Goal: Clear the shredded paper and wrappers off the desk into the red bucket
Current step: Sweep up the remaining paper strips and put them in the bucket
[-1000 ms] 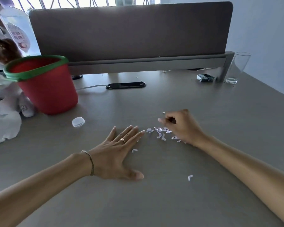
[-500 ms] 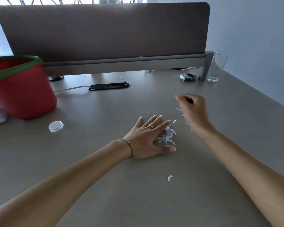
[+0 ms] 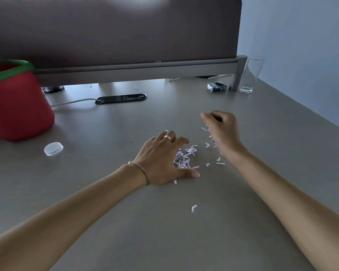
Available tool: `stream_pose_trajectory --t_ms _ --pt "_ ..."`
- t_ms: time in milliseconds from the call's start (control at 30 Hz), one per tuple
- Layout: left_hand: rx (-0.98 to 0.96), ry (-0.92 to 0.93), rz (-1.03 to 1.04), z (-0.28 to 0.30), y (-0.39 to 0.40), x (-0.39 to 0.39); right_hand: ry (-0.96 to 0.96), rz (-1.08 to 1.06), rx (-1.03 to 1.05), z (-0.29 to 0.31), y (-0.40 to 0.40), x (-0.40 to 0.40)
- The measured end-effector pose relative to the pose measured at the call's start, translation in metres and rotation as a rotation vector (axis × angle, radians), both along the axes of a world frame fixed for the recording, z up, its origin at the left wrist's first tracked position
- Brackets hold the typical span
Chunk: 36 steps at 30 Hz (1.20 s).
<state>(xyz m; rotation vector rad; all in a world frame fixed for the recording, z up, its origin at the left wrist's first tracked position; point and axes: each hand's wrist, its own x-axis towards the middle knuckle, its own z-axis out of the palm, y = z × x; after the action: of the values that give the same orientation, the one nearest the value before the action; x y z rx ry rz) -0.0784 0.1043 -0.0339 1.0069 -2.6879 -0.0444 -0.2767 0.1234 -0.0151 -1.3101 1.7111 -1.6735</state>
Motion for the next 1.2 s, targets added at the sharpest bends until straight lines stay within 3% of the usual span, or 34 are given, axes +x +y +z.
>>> stream_pose_trajectory --t_ms 233,500,633,767,1000,1200 --pt "-0.034 -0.093 -0.166 0.004 -0.02 -0.015 0.02 0.018 0.013 -0.003 0.002 0.002" --pt "-0.12 -0.028 -0.235 -0.002 -0.021 -0.012 0.024 0.03 0.057 -0.004 0.003 0.004" --pt "-0.183 -0.113 -0.166 0.0 -0.019 -0.008 0.045 0.094 0.075 -0.01 0.0 0.011" --pt "-0.115 -0.139 -0.13 0.008 -0.017 0.004 0.131 0.171 0.092 -0.009 -0.006 0.026" --pt "0.022 -0.01 0.004 0.032 -0.031 0.045 0.123 0.3 0.109 0.007 -0.032 0.065" --pt "0.148 0.162 0.247 0.063 -0.06 0.095 0.104 0.344 0.154 0.046 -0.068 0.115"
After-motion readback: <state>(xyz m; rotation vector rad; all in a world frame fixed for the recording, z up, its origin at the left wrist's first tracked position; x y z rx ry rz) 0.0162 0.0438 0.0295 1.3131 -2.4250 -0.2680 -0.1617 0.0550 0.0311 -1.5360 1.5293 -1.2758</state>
